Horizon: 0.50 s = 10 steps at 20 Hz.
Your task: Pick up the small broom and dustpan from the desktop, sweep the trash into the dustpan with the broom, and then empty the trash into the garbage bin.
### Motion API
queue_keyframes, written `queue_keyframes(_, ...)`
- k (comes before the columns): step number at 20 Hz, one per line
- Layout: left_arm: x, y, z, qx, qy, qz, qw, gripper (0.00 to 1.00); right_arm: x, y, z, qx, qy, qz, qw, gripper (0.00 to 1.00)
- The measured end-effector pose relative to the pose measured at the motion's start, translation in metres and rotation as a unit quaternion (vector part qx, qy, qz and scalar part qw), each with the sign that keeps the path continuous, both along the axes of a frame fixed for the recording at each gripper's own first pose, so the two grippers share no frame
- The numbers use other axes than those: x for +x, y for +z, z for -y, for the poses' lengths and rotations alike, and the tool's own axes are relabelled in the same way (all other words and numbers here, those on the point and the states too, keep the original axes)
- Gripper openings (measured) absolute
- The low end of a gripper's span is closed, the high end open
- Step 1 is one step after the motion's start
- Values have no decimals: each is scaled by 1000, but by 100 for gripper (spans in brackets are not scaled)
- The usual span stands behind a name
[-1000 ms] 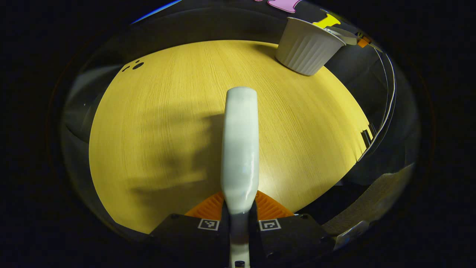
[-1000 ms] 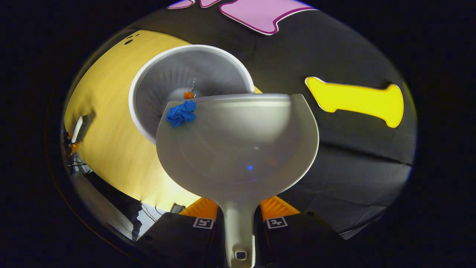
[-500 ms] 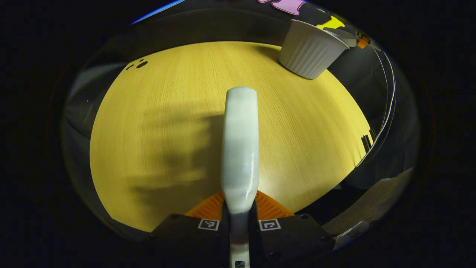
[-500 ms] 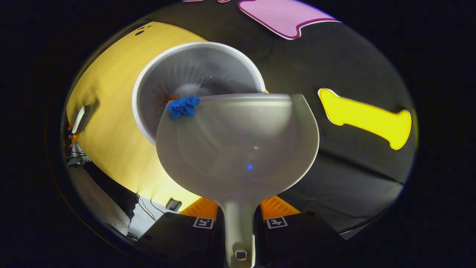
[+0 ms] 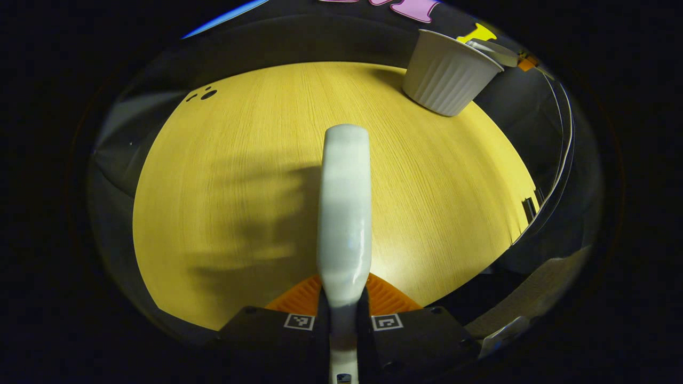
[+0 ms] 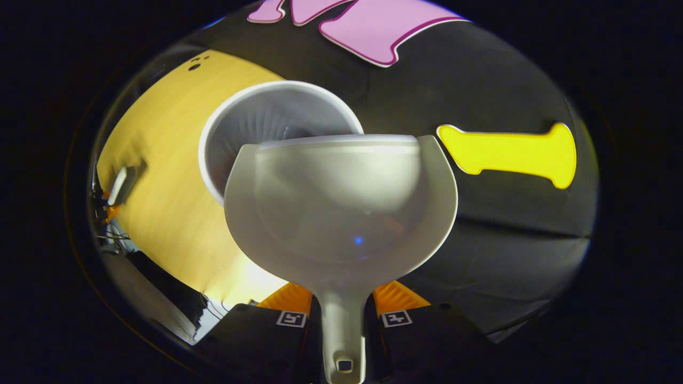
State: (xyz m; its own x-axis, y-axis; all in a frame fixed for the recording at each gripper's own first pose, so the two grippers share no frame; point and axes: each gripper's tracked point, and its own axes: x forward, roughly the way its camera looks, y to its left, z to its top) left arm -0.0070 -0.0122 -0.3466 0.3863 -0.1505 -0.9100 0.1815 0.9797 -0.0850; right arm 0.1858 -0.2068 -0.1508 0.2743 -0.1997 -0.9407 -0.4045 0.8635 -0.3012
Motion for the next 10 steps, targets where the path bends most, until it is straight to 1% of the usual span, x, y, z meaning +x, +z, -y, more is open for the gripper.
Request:
queue_keyframes(1,2,0,-1,4,0,2,1000,24,-4,6,-2,17,-5,15,1000,39)
queue_keyframes(2,4,1,-3,9,-1,4,1000,24,-11,12,-2,31,-9,30,999,33)
queue_keyframes(3,6,2,-5,13,-2,5,1000,24,-18,20,-4,44,-12,45,998,36)
queue_keyframes(5,8,3,-7,16,0,5,1000,24,-30,33,-10,68,-13,68,995,36)
queue_keyframes(6,9,4,-8,19,1,5,1000,24,-46,37,-18,87,-12,76,993,36)
queue_keyframes(7,10,3,-9,23,1,4,1000,24,-50,37,-23,97,-9,79,992,36)
queue_keyframes(9,16,-2,-11,29,0,2,1000,23,-77,37,-37,111,1,82,990,36)
queue_keyframes(10,19,-3,-13,32,-1,2,999,24,-88,35,-46,118,5,81,990,36)
